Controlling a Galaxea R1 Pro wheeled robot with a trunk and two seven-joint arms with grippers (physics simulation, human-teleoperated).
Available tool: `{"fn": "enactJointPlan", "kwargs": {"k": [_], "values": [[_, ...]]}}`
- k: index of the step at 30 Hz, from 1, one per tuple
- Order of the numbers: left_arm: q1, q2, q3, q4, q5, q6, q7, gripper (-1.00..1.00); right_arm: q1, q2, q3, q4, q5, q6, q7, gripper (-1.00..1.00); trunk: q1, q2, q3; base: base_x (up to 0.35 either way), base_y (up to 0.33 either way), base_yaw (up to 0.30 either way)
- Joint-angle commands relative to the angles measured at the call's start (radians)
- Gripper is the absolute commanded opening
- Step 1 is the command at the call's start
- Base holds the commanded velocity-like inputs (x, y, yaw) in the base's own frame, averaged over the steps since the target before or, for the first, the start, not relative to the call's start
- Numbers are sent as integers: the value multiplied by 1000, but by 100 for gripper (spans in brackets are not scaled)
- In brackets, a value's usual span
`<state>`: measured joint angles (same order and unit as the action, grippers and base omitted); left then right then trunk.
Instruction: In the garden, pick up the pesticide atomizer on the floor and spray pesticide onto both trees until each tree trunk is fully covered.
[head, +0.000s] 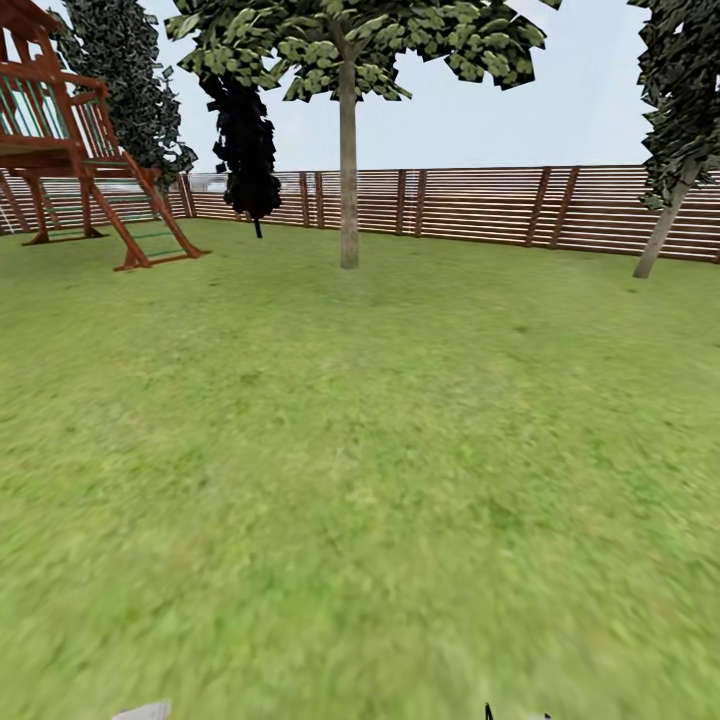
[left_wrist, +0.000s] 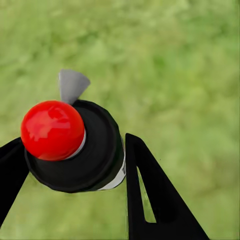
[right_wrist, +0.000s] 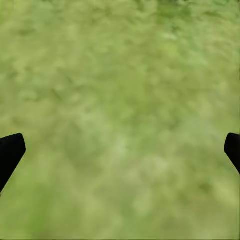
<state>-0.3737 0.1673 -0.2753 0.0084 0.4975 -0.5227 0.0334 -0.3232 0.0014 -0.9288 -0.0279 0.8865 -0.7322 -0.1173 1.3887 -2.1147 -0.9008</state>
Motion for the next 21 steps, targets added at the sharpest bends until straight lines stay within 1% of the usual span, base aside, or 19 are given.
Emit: {"fn": "enactJointPlan", "kwargs": {"k": [1,21], "values": [[-1,0,-8,1,4,-2,3,-100,0,0,-2,0,11,-1,-9,100,0,0,-1,339,0,0],[-1,0,-8,1,4,-2,3,-100,-1,0,-2,0,11,-1,-9,100,0,0,-1,339,0,0]]}}
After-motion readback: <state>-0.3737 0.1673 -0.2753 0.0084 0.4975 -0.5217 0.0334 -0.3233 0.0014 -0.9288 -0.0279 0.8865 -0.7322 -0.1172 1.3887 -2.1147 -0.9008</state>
